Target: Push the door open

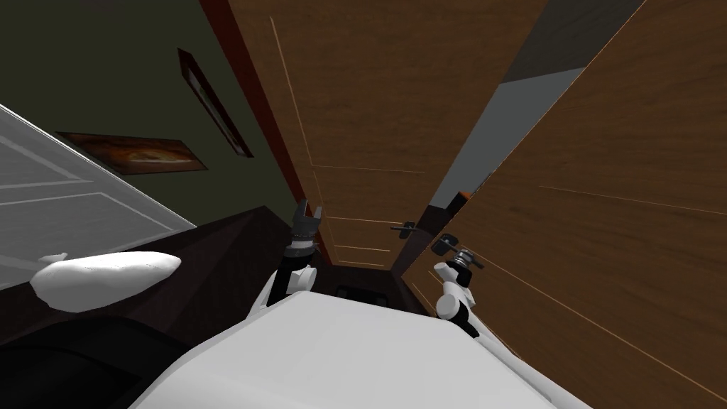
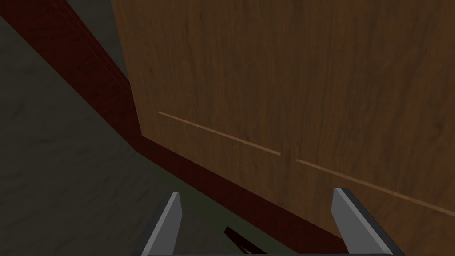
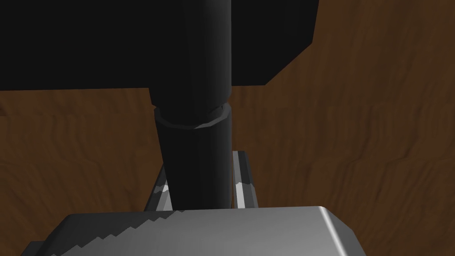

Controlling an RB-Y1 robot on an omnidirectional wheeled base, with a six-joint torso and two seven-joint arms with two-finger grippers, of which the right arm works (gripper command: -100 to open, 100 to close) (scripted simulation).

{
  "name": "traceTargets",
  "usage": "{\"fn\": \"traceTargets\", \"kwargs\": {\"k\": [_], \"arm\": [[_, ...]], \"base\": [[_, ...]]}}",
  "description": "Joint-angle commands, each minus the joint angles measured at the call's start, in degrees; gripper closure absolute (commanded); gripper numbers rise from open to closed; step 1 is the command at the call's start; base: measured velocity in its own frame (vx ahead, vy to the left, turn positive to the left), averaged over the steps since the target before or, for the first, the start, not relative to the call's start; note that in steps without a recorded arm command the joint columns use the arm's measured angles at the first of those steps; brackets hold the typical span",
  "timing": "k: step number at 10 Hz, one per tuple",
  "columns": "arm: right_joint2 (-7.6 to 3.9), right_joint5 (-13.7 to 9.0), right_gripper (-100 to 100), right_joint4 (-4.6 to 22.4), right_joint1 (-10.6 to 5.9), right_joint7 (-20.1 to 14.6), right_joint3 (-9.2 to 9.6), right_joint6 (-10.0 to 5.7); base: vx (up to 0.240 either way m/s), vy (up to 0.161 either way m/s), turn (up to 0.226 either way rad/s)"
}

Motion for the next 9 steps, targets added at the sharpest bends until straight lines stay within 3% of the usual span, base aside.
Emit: {"fn": "traceTargets", "kwargs": {"k": [1, 5, 7, 9], "arm": [[-1.12, -0.63, 100, 0.57, 0.01, 0.83, -1.89, -0.86], [-1.63, -2.01, 100, 0.38, 0.34, 3.38, -6.35, -0.76], [-1.66, -2.15, 100, 0.06, 0.99, 3.52, -6.94, -0.63], [-1.85, -2.69, 100, -0.03, 0.59, 5.34, -9.98, -2.22]], "base": [[0.032, -0.019, 0.206], [0.028, -0.018, 0.205], [0.010, -0.018, 0.096], [-0.011, -0.125, 0.082]]}}
